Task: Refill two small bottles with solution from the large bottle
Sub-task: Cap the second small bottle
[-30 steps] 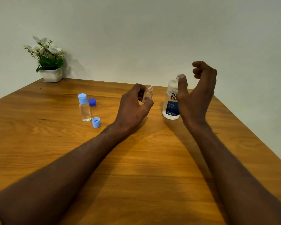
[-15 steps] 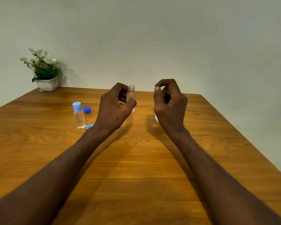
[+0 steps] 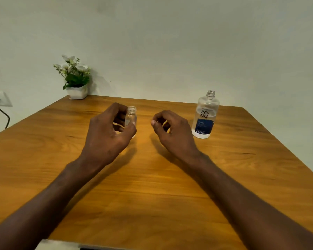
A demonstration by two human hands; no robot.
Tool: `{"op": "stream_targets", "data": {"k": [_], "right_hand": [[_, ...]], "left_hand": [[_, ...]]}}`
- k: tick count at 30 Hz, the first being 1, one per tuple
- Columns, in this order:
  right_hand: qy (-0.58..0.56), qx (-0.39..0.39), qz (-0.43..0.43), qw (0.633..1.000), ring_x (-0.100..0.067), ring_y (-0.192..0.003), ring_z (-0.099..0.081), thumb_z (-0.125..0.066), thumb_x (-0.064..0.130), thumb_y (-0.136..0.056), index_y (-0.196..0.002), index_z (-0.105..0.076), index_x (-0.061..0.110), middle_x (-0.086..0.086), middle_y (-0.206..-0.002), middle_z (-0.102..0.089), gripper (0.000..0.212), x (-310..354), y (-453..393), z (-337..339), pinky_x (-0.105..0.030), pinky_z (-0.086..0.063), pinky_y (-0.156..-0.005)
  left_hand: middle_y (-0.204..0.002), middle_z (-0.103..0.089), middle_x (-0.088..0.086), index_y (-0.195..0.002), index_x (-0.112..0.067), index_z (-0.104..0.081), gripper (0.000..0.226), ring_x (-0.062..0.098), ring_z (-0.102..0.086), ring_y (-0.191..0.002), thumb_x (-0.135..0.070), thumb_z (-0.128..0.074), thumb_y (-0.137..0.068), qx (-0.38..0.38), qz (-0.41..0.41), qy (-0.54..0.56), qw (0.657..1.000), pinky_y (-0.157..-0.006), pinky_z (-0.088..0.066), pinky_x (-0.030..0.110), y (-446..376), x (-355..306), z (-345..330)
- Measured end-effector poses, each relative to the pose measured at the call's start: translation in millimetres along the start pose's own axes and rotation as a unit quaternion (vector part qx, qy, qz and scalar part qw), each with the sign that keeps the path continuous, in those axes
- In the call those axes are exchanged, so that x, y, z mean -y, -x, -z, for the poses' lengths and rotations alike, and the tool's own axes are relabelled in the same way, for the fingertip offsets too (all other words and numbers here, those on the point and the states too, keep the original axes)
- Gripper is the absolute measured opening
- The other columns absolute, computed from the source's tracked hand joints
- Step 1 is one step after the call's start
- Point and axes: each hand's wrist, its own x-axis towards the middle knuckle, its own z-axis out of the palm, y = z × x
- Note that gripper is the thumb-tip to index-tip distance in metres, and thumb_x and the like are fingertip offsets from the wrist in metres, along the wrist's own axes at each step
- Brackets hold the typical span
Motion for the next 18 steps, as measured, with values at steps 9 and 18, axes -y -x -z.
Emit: {"op": "stream_targets", "data": {"k": [9,18], "right_hand": [[0.061,0.199,0.016,0.978,-0.007,-0.115,-0.058,-0.066,0.037,-0.099,-0.140,-0.056,0.037,0.016,-0.141,-0.057,0.043,11,11,-28,-0.038,-0.055,-0.095],[0.143,0.285,0.115,0.941,-0.014,-0.142,-0.042,-0.042,0.031,-0.110,-0.157,-0.036,0.037,0.013,-0.161,-0.043,0.048,13,5,-36,-0.051,-0.043,-0.106]], "left_hand": [[-0.098,-0.072,-0.010,-0.114,-0.012,-0.066,0.026,0.010,-0.071,-0.090,-0.023,-0.069,-0.090,-0.010,-0.003,-0.021,1.000,-0.074,-0.060,0.024,21,22,33],[-0.100,-0.073,-0.006,-0.113,-0.014,-0.067,0.021,0.013,-0.071,-0.092,-0.014,-0.073,-0.093,0.001,0.045,-0.006,0.999,-0.078,-0.061,0.036,27,26,28]]}}
